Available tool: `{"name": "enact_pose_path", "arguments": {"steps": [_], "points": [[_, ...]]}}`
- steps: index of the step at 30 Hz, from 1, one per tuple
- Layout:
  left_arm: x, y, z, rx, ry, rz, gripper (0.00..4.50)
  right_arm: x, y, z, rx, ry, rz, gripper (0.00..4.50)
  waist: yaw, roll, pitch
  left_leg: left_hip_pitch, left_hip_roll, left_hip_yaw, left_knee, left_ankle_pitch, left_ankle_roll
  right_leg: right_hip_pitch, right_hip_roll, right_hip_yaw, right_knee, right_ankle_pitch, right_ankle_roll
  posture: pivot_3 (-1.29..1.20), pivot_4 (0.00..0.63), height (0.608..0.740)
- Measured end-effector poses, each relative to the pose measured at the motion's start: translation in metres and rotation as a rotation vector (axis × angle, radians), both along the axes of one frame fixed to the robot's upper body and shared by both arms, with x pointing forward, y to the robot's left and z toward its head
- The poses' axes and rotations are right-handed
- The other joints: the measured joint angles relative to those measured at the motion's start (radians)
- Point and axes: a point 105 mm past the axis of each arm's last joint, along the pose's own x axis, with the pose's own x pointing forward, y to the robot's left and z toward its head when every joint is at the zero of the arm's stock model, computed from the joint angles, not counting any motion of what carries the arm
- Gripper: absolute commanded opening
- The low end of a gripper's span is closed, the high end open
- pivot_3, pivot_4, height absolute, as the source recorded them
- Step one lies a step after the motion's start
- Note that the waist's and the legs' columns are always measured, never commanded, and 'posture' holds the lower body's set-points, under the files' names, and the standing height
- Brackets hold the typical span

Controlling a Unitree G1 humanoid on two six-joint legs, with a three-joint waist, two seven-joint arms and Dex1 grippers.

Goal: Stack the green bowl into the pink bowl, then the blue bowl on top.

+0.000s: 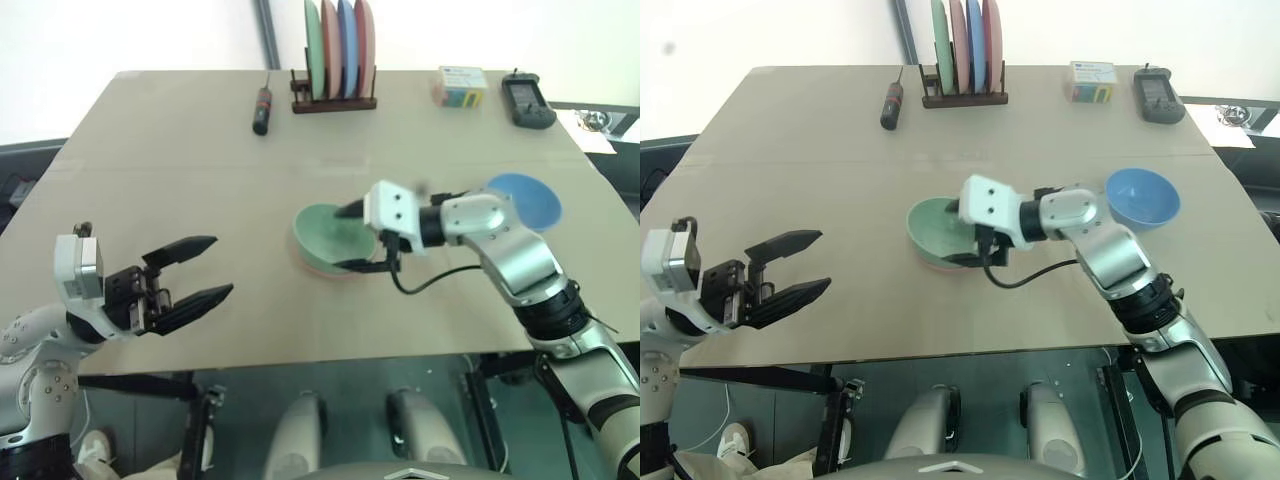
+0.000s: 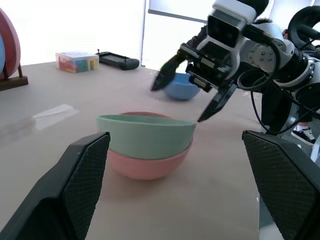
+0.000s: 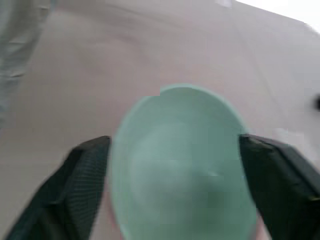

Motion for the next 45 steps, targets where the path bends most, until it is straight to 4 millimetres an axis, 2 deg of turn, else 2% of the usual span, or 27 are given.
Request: {"name": "enact_pose_path", "arguments": {"steps": [3, 4, 6, 8, 11, 14, 17, 23, 24, 26, 31, 32, 34, 37, 39, 41, 45], "points": [[0.000, -0.019, 0.015, -0.039, -0.019, -0.089, 4.50, 0.022, -0.069, 0.005, 0.023, -0.008, -0.302, 4.43, 0.019, -0.001, 0.000, -0.001, -0.001, 0.000, 0.000, 0.000, 0.000, 0.001, -0.001, 0.000, -0.002, 0.000, 0.000, 0.00, 0.150, 0.740], [0.000, -0.022, 0.017, -0.045, -0.021, -0.105, 4.50, 0.028, -0.086, 0.005, 0.018, -0.019, -0.378, 4.43, 0.020, -0.001, 0.000, -0.001, -0.001, 0.001, 0.000, 0.000, 0.000, 0.001, -0.001, 0.000, -0.002, 0.000, 0.000, 0.00, 0.150, 0.740], [0.001, -0.028, 0.023, -0.060, -0.021, -0.136, 4.50, 0.040, -0.127, -0.004, -0.033, -0.040, -0.562, 4.43, 0.018, -0.001, 0.000, 0.000, -0.001, 0.001, 0.000, 0.000, 0.000, 0.001, -0.001, 0.000, -0.002, 0.000, 0.000, 0.00, 0.150, 0.740], [0.003, -0.034, 0.024, -0.062, -0.014, -0.166, 4.50, 0.049, -0.157, -0.022, -0.082, -0.024, -0.699, 4.43, 0.011, -0.001, 0.000, 0.001, 0.000, 0.002, -0.001, 0.000, 0.000, 0.000, 0.001, 0.002, -0.002, 0.000, 0.000, 0.00, 0.150, 0.740], [0.005, -0.040, 0.024, -0.061, 0.000, -0.197, 4.50, 0.061, -0.186, -0.048, -0.106, 0.024, -0.864, 4.43, -0.010, 0.000, 0.000, 0.001, 0.000, 0.003, -0.001, 0.000, 0.000, 0.000, 0.001, 0.003, -0.001, 0.000, 0.000, 0.00, 0.150, 0.740], [0.005, -0.043, 0.024, -0.059, 0.002, -0.210, 4.50, 0.066, -0.187, -0.060, -0.078, 0.069, -0.906, 4.43, -0.019, 0.000, 0.000, 0.001, 0.000, 0.003, -0.001, 0.000, 0.000, 0.000, 0.002, 0.003, -0.001, 0.001, 0.002, 0.00, 0.150, 0.740], [0.006, -0.043, 0.025, -0.058, 0.000, -0.212, 4.50, 0.069, -0.187, -0.072, -0.067, 0.116, -0.926, 3.73, -0.019, 0.000, 0.000, 0.001, 0.000, 0.003, -0.001, 0.000, 0.000, 0.000, 0.002, 0.004, -0.001, 0.001, 0.002, 0.00, 0.150, 0.740], [0.006, -0.043, 0.024, -0.057, 0.002, -0.208, 4.50, 0.079, -0.186, -0.069, -0.048, 0.110, -0.937, 1.25, -0.018, 0.000, 0.000, 0.001, 0.000, 0.002, -0.001, 0.000, 0.000, 0.000, 0.002, 0.003, -0.001, 0.001, 0.001, 0.00, 0.150, 0.740], [0.006, -0.042, 0.023, -0.058, 0.006, -0.202, 4.50, 0.079, -0.186, -0.069, -0.046, 0.108, -0.935, 0.60, -0.017, 0.000, 0.000, 0.001, 0.000, 0.002, -0.001, 0.000, 0.000, 0.000, 0.002, 0.003, -0.001, 0.001, 0.001, 0.00, 0.150, 0.740], [0.006, -0.042, 0.022, -0.059, 0.013, -0.195, 4.50, 0.079, -0.185, -0.068, -0.045, 0.107, -0.934, 0.16, -0.017, 0.000, 0.000, 0.000, 0.000, 0.002, -0.001, 0.000, 0.000, 0.000, 0.002, 0.003, -0.001, 0.001, 0.002, 0.00, 0.150, 0.740], [0.005, -0.040, 0.017, -0.060, 0.035, -0.179, 4.50, 0.079, -0.183, -0.058, -0.053, 0.076, -0.910, 0.07, -0.016, 0.000, 0.000, 0.001, 0.000, 0.002, -0.001, 0.000, 0.000, 0.000, 0.002, 0.003, -0.001, 0.000, 0.001, 0.00, 0.150, 0.740], [0.004, -0.039, 0.016, -0.060, 0.037, -0.171, 4.50, 0.076, -0.175, -0.051, -0.045, 0.065, -0.872, 0.07, -0.015, 0.000, 0.000, 0.001, 0.000, 0.002, -0.001, 0.000, 0.000, 0.000, 0.002, 0.004, -0.001, 0.000, 0.001, 0.00, 0.150, 0.740], [0.003, -0.037, 0.013, -0.060, 0.048, -0.156, 4.50, 0.067, -0.150, -0.033, -0.003, 0.046, -0.752, 0.07, -0.018, 0.001, 0.001, 0.001, 0.000, 0.002, -0.001, 0.000, 0.000, -0.001, 0.002, 0.004, -0.001, 0.001, 0.002, 0.00, 0.150, 0.740], [0.003, -0.033, 0.010, -0.056, 0.058, -0.124, 4.50, 0.030, -0.079, 0.001, 0.133, 0.061, -0.410, 0.07, -0.024, 0.001, 0.001, 0.001, 0.002, 0.000, -0.002, 0.000, 0.000, -0.001, 0.004, 0.002, -0.001, 0.002, 0.004, 0.00, 0.150, 0.740], [0.002, -0.031, 0.009, -0.055, 0.062, -0.113, 4.50, 0.006, -0.047, 0.012, 0.173, 0.085, -0.242, 0.07, -0.022, 0.001, 0.001, 0.001, 0.003, 0.000, -0.002, 0.000, 0.000, -0.001, 0.004, 0.002, -0.001, 0.002, 0.004, 0.00, 0.150, 0.740], [0.001, -0.030, 0.006, -0.057, 0.075, -0.105, 4.50, -0.015, -0.018, 0.017, 0.206, 0.142, -0.096, 0.07, -0.012, 0.000, 0.000, 0.001, 0.002, 0.000, -0.001, 0.000, 0.000, 0.000, 0.003, 0.001, -0.001, 0.000, 0.000, 0.00, 0.150, 0.740], [0.000, -0.029, 0.004, -0.088, 0.135, -0.110, 4.50, -0.025, 0.014, 0.006, 0.207, 0.226, 0.028, 0.07, -0.004, 0.000, 0.000, 0.001, 0.002, 0.000, 0.000, 0.000, 0.000, 0.000, 0.002, 0.001, -0.001, 0.000, 0.000, 0.00, 0.150, 0.740]]}}
